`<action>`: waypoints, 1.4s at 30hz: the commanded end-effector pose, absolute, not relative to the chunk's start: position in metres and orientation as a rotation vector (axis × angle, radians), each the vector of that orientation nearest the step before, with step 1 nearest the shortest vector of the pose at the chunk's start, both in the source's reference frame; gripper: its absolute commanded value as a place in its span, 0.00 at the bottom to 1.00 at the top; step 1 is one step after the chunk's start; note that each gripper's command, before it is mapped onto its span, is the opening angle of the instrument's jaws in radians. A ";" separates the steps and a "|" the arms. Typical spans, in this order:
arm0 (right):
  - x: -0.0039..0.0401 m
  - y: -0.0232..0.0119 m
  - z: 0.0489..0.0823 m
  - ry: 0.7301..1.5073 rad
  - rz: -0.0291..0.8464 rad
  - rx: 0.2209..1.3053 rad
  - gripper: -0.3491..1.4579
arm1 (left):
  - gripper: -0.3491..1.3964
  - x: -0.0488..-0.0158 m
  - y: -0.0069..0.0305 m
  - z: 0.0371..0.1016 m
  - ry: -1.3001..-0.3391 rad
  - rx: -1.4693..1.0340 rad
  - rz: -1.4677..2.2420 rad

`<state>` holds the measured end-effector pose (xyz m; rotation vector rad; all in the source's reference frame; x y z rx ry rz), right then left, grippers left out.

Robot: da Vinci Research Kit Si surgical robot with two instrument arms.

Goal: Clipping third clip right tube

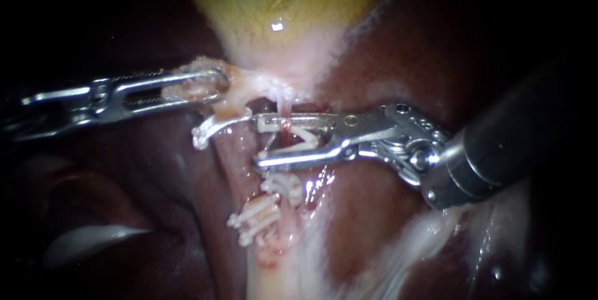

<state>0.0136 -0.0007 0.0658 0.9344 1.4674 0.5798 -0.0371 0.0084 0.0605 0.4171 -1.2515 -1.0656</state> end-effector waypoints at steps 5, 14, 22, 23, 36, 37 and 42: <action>0.0136 -0.0009 0.0656 1.467 0.573 0.948 0.44 | 0.00 -0.0370 0.0084 0.0606 -1.252 0.418 -1.065; 0.0136 -0.0008 0.0656 1.453 0.603 0.972 0.38 | 0.00 -0.0370 0.0084 0.0606 -1.252 0.418 -1.065; 0.0129 -0.0001 0.0652 1.444 0.641 0.950 0.00 | 0.00 -0.0370 0.0084 0.0606 -1.252 0.418 -1.065; 0.0128 0.0000 0.0653 1.444 0.644 0.948 0.00 | 0.00 -0.0370 0.0084 0.0606 -1.252 0.418 -1.065; 0.0119 0.0003 0.0655 1.391 0.680 0.895 0.00 | 0.00 -0.0370 0.0084 0.0606 -1.252 0.418 -1.065; 0.0118 0.0003 0.0655 1.391 0.680 0.895 0.00 | 0.00 -0.0370 0.0084 0.0606 -1.252 0.418 -1.065; 0.0118 0.0004 0.0656 1.391 0.678 0.898 0.00 | 0.00 -0.0370 0.0084 0.0606 -1.252 0.418 -1.064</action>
